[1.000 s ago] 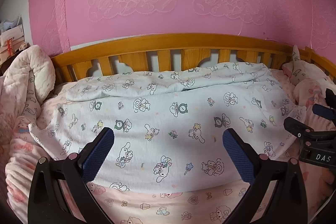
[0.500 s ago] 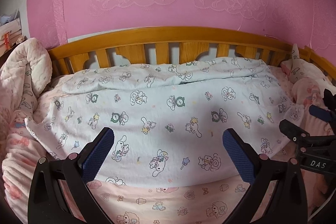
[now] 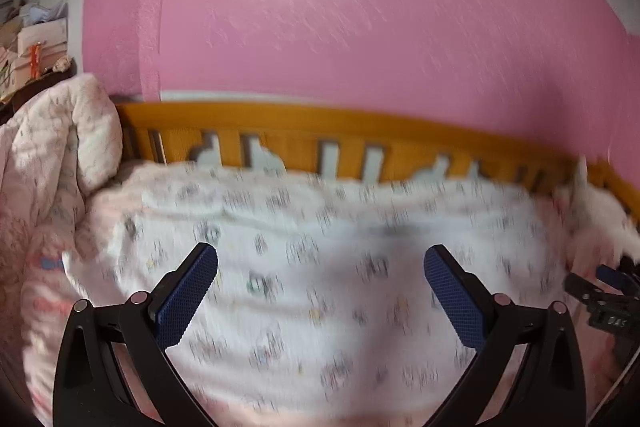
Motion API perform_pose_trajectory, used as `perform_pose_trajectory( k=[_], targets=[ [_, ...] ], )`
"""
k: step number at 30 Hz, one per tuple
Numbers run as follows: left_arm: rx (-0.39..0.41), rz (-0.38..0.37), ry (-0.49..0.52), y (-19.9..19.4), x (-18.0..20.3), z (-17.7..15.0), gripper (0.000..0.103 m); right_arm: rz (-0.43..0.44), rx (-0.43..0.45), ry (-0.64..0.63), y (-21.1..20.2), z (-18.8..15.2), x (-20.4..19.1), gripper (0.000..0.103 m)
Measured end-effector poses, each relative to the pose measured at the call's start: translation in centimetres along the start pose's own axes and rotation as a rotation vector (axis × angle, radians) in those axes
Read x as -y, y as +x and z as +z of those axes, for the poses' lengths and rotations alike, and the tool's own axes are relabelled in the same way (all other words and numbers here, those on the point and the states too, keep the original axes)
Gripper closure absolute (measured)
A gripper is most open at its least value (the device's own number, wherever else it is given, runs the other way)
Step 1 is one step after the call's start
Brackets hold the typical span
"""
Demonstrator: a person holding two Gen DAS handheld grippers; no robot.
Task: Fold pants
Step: 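Move both tools toward the pants edge beside the crib rail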
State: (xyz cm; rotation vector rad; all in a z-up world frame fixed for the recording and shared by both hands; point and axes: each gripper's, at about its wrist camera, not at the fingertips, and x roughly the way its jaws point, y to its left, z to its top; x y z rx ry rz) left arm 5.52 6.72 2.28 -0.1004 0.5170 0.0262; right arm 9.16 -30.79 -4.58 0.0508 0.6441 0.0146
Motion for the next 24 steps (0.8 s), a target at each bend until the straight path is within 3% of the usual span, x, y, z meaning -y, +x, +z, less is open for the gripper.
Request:
perform_pose_trajectory(
  k=[6, 9, 12, 15, 18, 21, 24],
  targets=[
    [0.167, 0.139, 0.125, 2.4, -0.3, 7.0, 0.0, -0.052, 0.227, 0.026, 0.1, 10.4, 0.4, 0.0],
    [0.236, 0.161, 0.108, 3.4, -0.9, 10.6, 0.0, -0.09, 0.309, 0.049, 0.9, 15.0, 0.1, 0.0],
    [0.246, 0.179, 0.062, 5.0, -2.0, 13.1, 0.0, -0.15, 0.368, 0.075, 2.2, 19.0, 0.3, 0.0],
    [0.223, 0.186, 0.032, 6.8, -3.6, 12.1, 0.0, -0.178, 0.369, 0.063, 4.3, 20.5, 1.2, 0.0],
    [0.136, 0.204, 0.043, 9.7, -5.0, 9.2, 0.0, -0.214, 0.348, 0.02, 6.5, 19.2, 2.8, 0.0],
    [0.038, 0.2, 0.006, 12.8, -6.6, 7.0, 0.0, -0.272, 0.237, 0.016, 10.1, 17.2, 5.2, 0.0],
    [-0.015, 0.176, -0.071, 15.2, -7.6, 5.6, 0.0, -0.255, 0.144, 0.093, 12.8, 15.9, 8.3, 0.003]
  ],
)
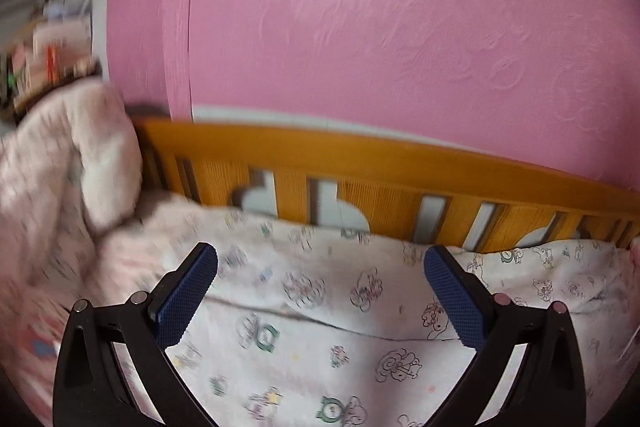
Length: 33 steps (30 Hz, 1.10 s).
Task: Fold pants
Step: 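Move both tools toward the pants edge beside the crib rail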
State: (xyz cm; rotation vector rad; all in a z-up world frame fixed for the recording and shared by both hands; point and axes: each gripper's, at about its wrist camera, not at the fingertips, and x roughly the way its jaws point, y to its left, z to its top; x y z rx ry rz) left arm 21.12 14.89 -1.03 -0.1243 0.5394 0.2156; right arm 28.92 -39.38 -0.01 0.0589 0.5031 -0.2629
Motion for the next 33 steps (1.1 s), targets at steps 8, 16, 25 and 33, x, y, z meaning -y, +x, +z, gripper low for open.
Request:
perform_pose_trajectory(
  k=[8, 16, 25, 33],
  targets=[
    [-0.058, -0.015, 0.104, 1.3, 4.6, -1.9, 0.0, 0.049, -0.07, 0.039, 2.0, -0.8, 2.0, 0.01],
    [-0.303, -0.09, 0.102, 9.6, 9.5, 2.8, 0.021, 0.189, -0.163, 0.023, 4.8, 1.6, -1.0, 0.025],
    [-0.567, -0.115, -0.045, 17.8, 10.3, 3.2, 0.032, 0.201, -0.216, 0.0, 7.6, 0.4, -0.9, 0.033],
    [-0.607, -0.013, -0.197, 21.4, 10.0, 2.2, 0.033, 0.182, -0.247, -0.065, 8.9, -2.0, -1.9, 0.033]
  ],
)
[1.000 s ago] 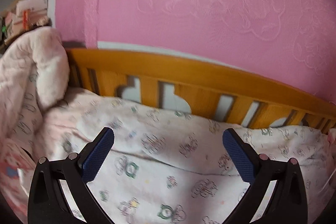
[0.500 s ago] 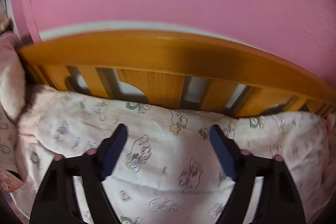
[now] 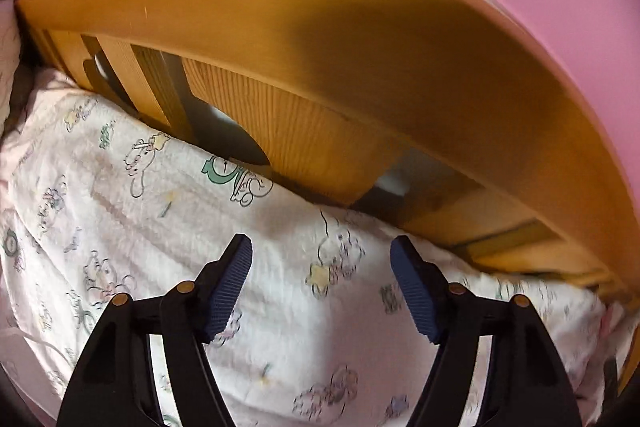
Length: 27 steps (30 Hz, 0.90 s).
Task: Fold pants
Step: 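Move both tools toward the pants edge beside the crib rail, then close the left tool on the pants fabric beside the crib rail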
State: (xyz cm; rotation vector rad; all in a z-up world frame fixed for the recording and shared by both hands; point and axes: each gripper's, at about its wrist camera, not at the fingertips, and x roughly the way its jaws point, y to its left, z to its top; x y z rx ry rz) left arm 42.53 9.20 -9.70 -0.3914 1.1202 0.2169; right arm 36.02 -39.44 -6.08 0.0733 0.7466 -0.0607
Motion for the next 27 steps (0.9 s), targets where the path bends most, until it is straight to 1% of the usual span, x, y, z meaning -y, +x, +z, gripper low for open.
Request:
perform_pose_trajectory(
  k=[2, 4, 6, 8, 10, 11, 12, 13, 15, 17, 19, 20, 22, 24, 25, 26, 27],
  targets=[
    [-0.011, -0.009, -0.028, 1.0, 0.0, 0.3, 0.037, -0.021, 0.013, -0.043, 0.1, -0.1, -0.6, 0.033],
    [-0.024, 0.014, -0.029, 2.1, 0.1, 0.5, 0.042, -0.025, 0.004, -0.054, 0.5, -0.1, -0.7, 0.033],
    [-0.031, 0.044, -0.022, 3.3, 0.3, 0.5, 0.052, -0.012, -0.006, -0.046, 0.6, -0.3, -0.8, 0.033],
    [-0.041, 0.056, -0.017, 4.2, 0.4, 0.4, 0.058, -0.007, -0.014, -0.045, 0.8, -0.4, -0.8, 0.033],
    [-0.033, 0.074, -0.006, 4.8, 0.5, 0.3, 0.078, -0.013, -0.016, -0.055, 1.0, -0.6, -1.0, 0.033],
    [-0.02, 0.084, -0.004, 4.7, 0.5, 0.1, 0.103, -0.016, -0.017, -0.061, 1.0, -0.7, -1.1, 0.033],
    [-0.002, 0.072, -0.009, 4.5, 0.4, 0.0, 0.103, -0.019, -0.018, -0.068, 1.1, -0.8, -1.2, 0.033],
    [0.029, 0.039, -0.019, 3.8, 0.2, -0.3, 0.103, -0.024, -0.019, -0.075, 1.2, -0.9, -1.4, 0.033],
    [0.084, 0.002, -0.002, 1.9, -0.1, -0.6, 0.103, -0.027, -0.023, -0.083, 1.4, -1.1, -1.6, 0.033],
    [0.136, -0.004, 0.038, 0.1, 0.1, -1.0, 0.103, -0.024, -0.029, -0.088, 1.6, -1.2, -1.7, 0.033],
    [0.164, 0.007, 0.072, -1.5, 0.2, -1.1, 0.103, -0.025, -0.031, -0.091, 1.6, -1.3, -1.9, 0.033],
    [0.164, 0.009, 0.081, -2.1, 0.3, -0.9, 0.103, -0.025, -0.03, -0.091, 1.6, -1.3, -1.9, 0.033],
    [0.148, -0.018, 0.099, -2.9, 0.8, -0.3, 0.103, -0.025, -0.027, -0.09, 1.4, -1.4, -2.0, 0.033],
    [0.105, -0.066, 0.159, -3.1, 1.3, -0.2, 0.103, -0.021, -0.024, -0.084, 1.2, -1.4, -1.9, 0.033],
    [0.103, -0.069, 0.207, -3.4, 2.1, -0.4, 0.102, -0.018, -0.024, -0.079, 1.2, -1.4, -1.9, 0.033],
    [0.112, -0.062, 0.263, -3.6, 2.8, -0.9, 0.094, -0.015, -0.025, -0.074, 1.2, -1.4, -1.8, 0.033],
    [0.121, -0.062, 0.323, -3.6, 3.5, -1.6, 0.081, -0.011, -0.027, -0.07, 1.2, -1.3, -1.7, 0.033]
  ],
)
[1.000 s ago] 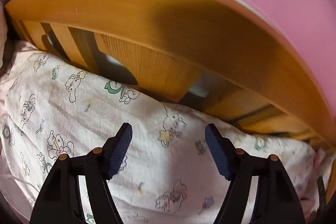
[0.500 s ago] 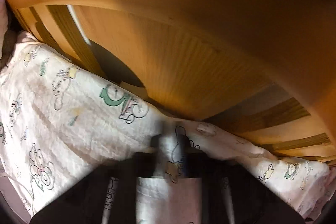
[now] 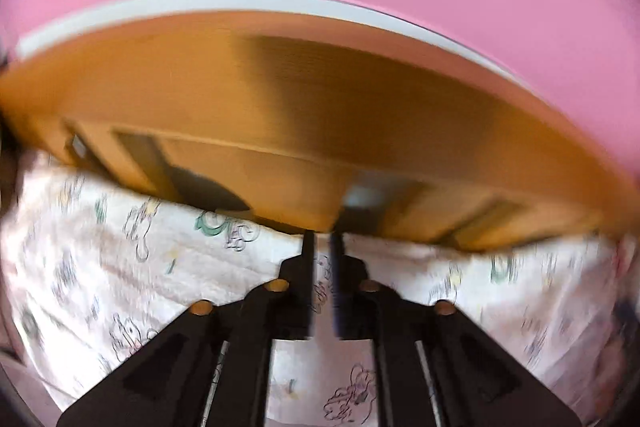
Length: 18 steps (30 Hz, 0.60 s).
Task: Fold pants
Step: 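Close the left tool on the pants fabric beside the crib rail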
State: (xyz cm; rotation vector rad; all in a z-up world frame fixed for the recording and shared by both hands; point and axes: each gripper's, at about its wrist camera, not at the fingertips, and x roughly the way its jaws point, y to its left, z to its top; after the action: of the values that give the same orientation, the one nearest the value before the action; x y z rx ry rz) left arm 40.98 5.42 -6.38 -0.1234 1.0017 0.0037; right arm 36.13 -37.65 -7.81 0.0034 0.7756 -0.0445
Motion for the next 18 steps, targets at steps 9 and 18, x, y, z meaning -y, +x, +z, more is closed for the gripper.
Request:
perform_pose_trajectory(
  k=[9, 18],
  targets=[
    [-0.051, -0.156, 0.14, 2.7, 4.4, -0.6, 0.036, 0.018, -0.025, 0.004, 0.6, -0.1, 0.3, 0.033],
    [-0.119, -0.27, 0.468, 6.3, 8.6, -2.2, 0.036, 0.033, -0.031, -0.005, 0.7, 0.1, 0.4, 0.033]
  ],
)
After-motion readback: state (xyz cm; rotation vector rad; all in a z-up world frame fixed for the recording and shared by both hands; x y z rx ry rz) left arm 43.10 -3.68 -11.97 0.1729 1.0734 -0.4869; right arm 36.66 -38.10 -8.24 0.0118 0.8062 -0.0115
